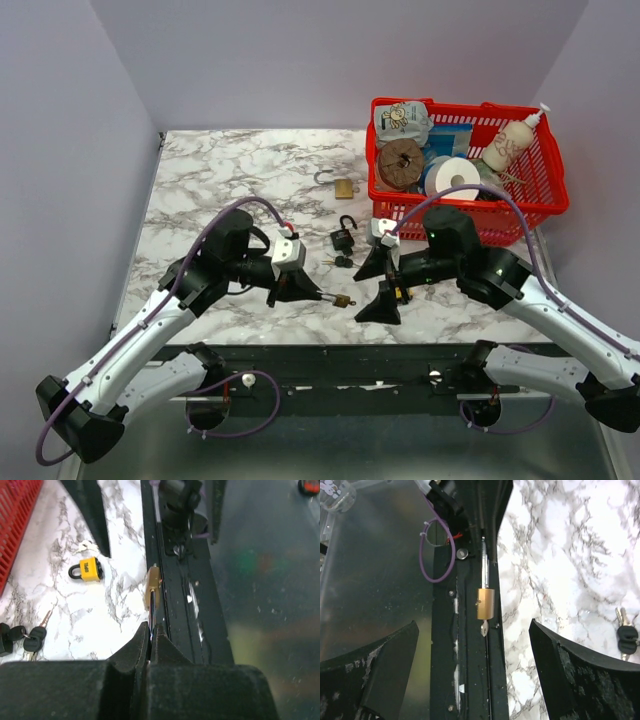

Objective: Lock with the key
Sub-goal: Pick up the lock from the center of the board.

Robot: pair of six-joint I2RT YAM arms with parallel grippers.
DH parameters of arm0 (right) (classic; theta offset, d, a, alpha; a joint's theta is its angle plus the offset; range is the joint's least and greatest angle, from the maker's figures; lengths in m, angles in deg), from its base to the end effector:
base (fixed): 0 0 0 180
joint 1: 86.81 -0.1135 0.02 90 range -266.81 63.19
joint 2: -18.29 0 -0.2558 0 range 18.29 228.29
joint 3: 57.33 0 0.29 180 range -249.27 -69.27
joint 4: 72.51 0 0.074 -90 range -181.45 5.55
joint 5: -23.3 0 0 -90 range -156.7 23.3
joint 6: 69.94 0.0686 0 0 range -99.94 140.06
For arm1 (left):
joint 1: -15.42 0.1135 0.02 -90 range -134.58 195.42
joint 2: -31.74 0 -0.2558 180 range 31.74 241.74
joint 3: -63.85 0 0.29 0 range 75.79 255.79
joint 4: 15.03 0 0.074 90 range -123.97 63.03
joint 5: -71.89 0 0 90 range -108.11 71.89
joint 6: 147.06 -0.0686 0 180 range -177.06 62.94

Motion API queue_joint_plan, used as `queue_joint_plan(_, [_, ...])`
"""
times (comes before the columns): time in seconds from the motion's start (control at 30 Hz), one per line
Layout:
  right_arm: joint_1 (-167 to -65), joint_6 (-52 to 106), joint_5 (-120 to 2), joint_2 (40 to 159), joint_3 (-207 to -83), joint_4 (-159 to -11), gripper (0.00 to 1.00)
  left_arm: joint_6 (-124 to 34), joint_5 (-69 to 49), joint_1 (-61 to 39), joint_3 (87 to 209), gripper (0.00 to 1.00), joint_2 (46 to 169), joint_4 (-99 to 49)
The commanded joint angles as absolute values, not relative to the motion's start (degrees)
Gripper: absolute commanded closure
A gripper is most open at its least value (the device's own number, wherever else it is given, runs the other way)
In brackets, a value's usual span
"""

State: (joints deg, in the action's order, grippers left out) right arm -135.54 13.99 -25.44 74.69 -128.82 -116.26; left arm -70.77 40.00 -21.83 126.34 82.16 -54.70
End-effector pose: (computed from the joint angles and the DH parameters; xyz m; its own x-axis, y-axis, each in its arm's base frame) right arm 0.1432 0.2317 0.3418 -0.2145 -0.3649 -0.9060 -0.9748 0.0224 0.2217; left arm 0.1544 -0.1906 0.3202 -0.1405 0.2642 -0.9542 0.9799 -0.1004 -0.1721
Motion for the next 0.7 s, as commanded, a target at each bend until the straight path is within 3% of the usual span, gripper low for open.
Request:
queue_joint_plan(0.0, [-135.6,10.0,-24.3,74.7,-131.8,-118.5,0.0,-54.0,41.1,-19.3,127.2,1.0,81.5,-44.3])
queue_joint_plan(0.3, [-135.5,8.4,-25.7,77.7,-136.2,-117.4,0.16,-51.4,38.1,-19.3,132.2,1.0,82.3,-45.5])
queue_joint_plan(0.43, [-135.6,8.5,-25.7,78.4,-137.0,-116.4,0.33,-49.0,37.9,-19.4,132.3,1.0,82.4,-44.6])
queue_joint_plan(0.47, [-135.5,8.2,-25.5,78.5,-137.0,-116.2,0.42,-48.7,37.7,-19.4,132.1,1.0,82.4,-44.6])
queue_joint_plan(0.57, [-135.6,8.2,-25.8,79.1,-137.6,-116.1,0.57,-47.4,36.9,-19.4,132.0,1.0,82.4,-43.6])
queue_joint_plan(0.67, [-135.5,8.5,-24.7,79.5,-137.8,-116.0,0.65,-46.3,36.5,-19.3,132.0,1.0,82.3,-42.4])
